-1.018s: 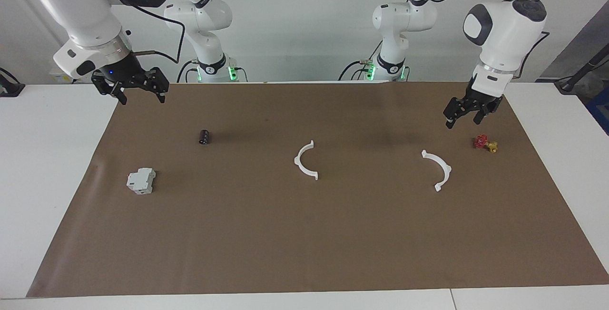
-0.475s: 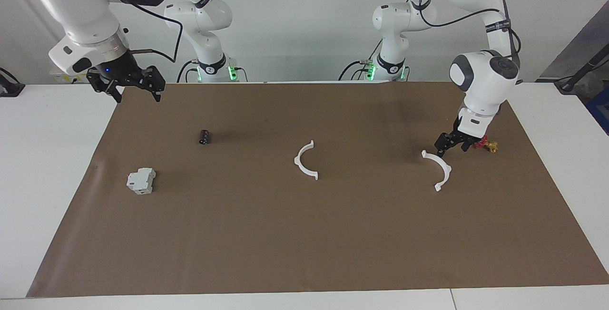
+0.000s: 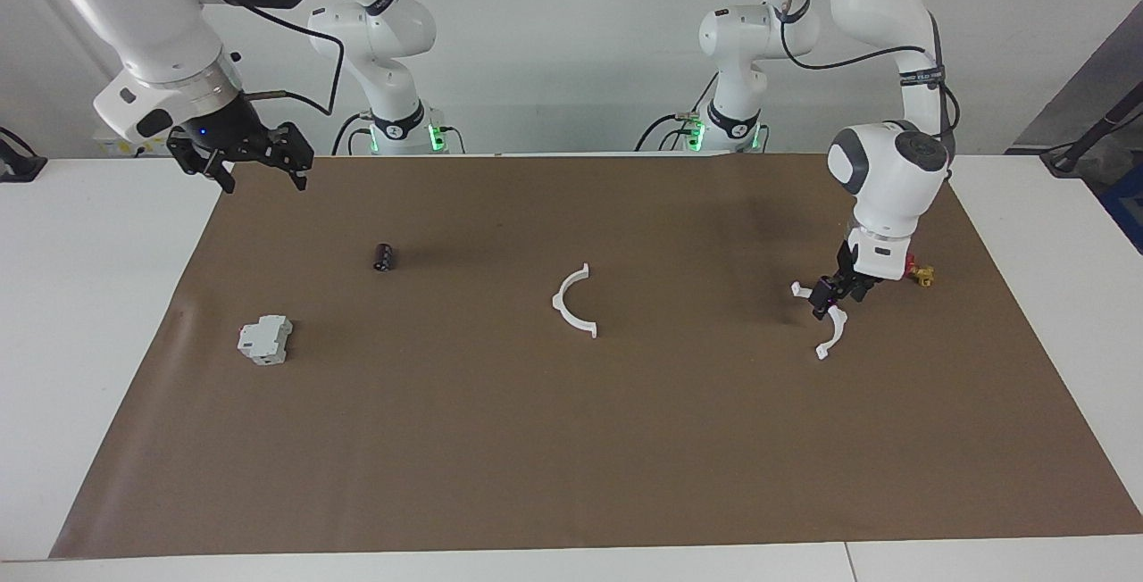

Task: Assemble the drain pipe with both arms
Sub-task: 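Reach the left gripper to the other white clamp half, then grasp the white clamp half with the left gripper and lift, then carry the clamp half with the left gripper to the placed half, then press the held half onto the placed half with the left gripper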

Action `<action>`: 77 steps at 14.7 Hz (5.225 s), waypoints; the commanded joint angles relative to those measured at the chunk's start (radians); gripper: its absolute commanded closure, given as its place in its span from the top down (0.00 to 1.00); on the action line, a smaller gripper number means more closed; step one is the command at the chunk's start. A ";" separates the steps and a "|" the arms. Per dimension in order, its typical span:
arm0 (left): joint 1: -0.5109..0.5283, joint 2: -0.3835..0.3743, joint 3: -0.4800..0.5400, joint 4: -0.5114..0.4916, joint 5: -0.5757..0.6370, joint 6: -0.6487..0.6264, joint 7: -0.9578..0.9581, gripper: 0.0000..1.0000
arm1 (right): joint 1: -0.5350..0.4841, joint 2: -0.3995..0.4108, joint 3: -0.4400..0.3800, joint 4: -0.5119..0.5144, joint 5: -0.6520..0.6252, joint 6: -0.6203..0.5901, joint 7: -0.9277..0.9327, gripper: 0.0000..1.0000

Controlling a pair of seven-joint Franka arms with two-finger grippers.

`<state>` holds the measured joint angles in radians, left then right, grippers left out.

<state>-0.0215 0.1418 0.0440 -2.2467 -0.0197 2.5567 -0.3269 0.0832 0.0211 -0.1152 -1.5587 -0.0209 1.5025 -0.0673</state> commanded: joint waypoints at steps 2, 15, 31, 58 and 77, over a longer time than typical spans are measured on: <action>-0.005 0.009 0.007 -0.007 0.015 0.030 -0.024 1.00 | -0.022 -0.009 0.008 -0.009 0.025 0.001 0.009 1.00; -0.023 0.018 0.008 -0.031 0.018 0.053 -0.009 0.24 | -0.016 -0.012 0.009 -0.011 0.027 0.013 0.001 1.00; -0.474 0.038 0.010 0.190 0.267 -0.249 -0.622 0.00 | -0.016 -0.012 0.009 -0.011 0.029 0.013 0.003 1.00; -0.776 0.137 0.007 0.191 0.491 -0.240 -0.969 0.00 | -0.016 -0.012 0.009 -0.011 0.029 0.013 0.001 1.00; -0.778 0.160 0.005 0.202 0.491 -0.187 -0.972 0.00 | -0.016 -0.012 0.009 -0.011 0.027 0.013 0.003 1.00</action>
<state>-0.7809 0.2803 0.0357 -2.0565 0.4449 2.3462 -1.2740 0.0815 0.0211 -0.1134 -1.5592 -0.0140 1.5039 -0.0669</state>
